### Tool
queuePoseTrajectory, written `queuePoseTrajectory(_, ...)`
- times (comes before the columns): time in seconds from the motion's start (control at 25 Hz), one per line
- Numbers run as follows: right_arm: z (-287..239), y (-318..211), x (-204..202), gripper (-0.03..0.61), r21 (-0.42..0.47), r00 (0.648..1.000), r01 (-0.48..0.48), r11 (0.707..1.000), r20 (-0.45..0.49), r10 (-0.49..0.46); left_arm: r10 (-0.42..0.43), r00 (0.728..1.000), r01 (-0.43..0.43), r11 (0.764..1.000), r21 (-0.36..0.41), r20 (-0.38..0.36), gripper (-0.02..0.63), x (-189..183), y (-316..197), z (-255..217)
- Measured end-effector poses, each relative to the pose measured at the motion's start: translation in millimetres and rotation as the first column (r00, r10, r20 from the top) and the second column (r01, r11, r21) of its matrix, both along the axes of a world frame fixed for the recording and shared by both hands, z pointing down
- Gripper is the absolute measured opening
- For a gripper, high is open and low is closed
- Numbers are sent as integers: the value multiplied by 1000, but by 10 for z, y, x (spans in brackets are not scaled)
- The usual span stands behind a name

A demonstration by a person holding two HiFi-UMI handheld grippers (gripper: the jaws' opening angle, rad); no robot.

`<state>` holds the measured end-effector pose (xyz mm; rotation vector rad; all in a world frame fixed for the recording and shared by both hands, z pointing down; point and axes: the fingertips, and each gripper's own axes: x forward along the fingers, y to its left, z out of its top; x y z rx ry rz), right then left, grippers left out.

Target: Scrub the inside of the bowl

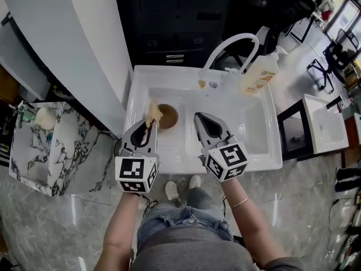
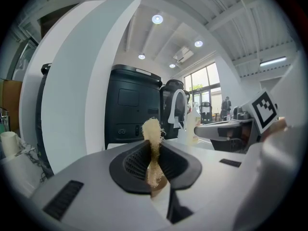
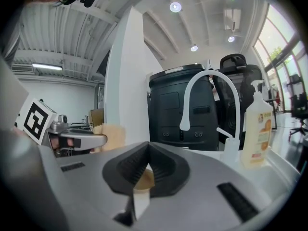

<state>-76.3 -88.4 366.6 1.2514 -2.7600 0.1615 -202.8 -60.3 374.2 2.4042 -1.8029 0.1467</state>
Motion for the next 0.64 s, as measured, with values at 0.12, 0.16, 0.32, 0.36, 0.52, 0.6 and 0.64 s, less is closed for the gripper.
queuePoseTrajectory(0.12, -17, 24, 10, 9, 2, 1000, 4, 1000, 4, -4, -4, 1000, 4, 1000, 3, 6, 44, 2, 26, -7)
queuePoseTrajectory(0.16, -26, 33, 12, 9, 5, 1000, 6, 1000, 4, -6, -4, 1000, 4, 1000, 3, 6, 44, 4, 32, -10)
queuePoseTrajectory(0.32, -62, 56, 10, 9, 29, 1000, 13, 999, 2, -13, -7, 1000, 7, 1000, 7, 2, 44, 2, 60, -23)
queuePoseTrajectory(0.36, -67, 51, 12, 9, 35, 1000, 15, 999, 3, -15, -8, 1000, 8, 1000, 9, 5, 44, 1, 63, -23)
queuePoseTrajectory(0.52, -67, 37, 52, 9, 38, 1000, 20, 999, 12, -21, -21, 1000, 21, 1000, 11, 14, 44, 4, 87, -10)
queuePoseTrajectory(0.6, -67, 38, 80, 9, 38, 1000, 24, 999, 15, -25, -29, 999, 28, 1000, 11, 14, 44, 15, 104, -6)
queuePoseTrajectory(0.64, -68, 37, 93, 9, 39, 999, 27, 999, 16, -27, -33, 999, 32, 999, 12, 13, 44, 20, 112, -5)
